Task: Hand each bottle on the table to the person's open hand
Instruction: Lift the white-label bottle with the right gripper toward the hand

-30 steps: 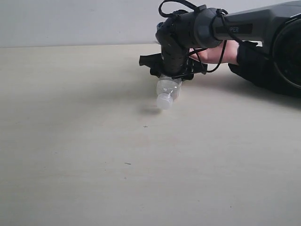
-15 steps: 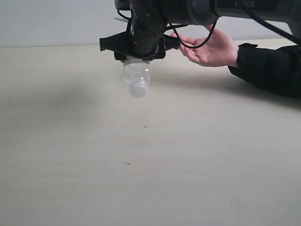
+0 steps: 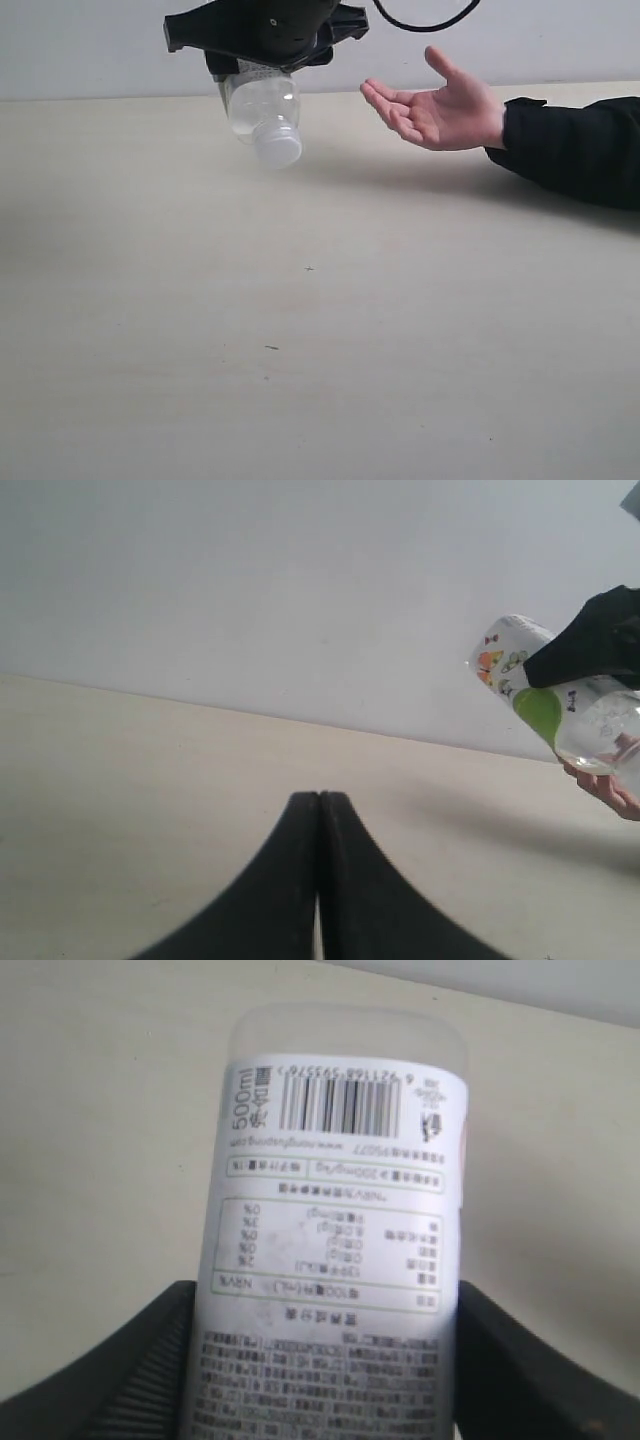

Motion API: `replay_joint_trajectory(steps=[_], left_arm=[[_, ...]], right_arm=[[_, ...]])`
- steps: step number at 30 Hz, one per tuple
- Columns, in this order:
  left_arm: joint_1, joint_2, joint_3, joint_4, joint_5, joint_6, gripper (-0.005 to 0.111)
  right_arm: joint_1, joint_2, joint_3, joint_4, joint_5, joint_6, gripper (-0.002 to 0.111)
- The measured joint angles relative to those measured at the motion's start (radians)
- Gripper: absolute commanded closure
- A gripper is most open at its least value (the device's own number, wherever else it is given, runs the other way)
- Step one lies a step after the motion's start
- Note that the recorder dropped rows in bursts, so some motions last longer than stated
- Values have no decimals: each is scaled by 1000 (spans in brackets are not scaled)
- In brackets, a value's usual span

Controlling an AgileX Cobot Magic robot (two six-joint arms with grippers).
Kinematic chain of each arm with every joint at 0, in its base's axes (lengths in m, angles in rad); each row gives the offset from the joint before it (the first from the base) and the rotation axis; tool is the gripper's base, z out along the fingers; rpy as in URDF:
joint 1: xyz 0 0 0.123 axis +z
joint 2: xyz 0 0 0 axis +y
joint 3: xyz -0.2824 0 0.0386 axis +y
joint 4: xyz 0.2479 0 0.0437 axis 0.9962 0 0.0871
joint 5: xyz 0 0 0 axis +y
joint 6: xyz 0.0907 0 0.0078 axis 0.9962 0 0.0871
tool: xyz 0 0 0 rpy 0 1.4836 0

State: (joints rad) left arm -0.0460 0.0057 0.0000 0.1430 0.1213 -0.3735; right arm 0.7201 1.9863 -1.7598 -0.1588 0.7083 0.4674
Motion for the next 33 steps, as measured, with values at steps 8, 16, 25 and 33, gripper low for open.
replay_joint_trajectory(steps=[8,16,25,33], left_arm=[[0,0,0,0,0,0,107],[0,0,0,0,0,0,107],[0,0,0,0,0,0,107],[0,0,0,0,0,0,107]], right_arm=[[0,-90,0,-10,69,-19,108],[0,-195,0,-46,150,-132,108],[0,-200,0,-20,309,-220,108],[-15,-224,81,29,219,-264,108]])
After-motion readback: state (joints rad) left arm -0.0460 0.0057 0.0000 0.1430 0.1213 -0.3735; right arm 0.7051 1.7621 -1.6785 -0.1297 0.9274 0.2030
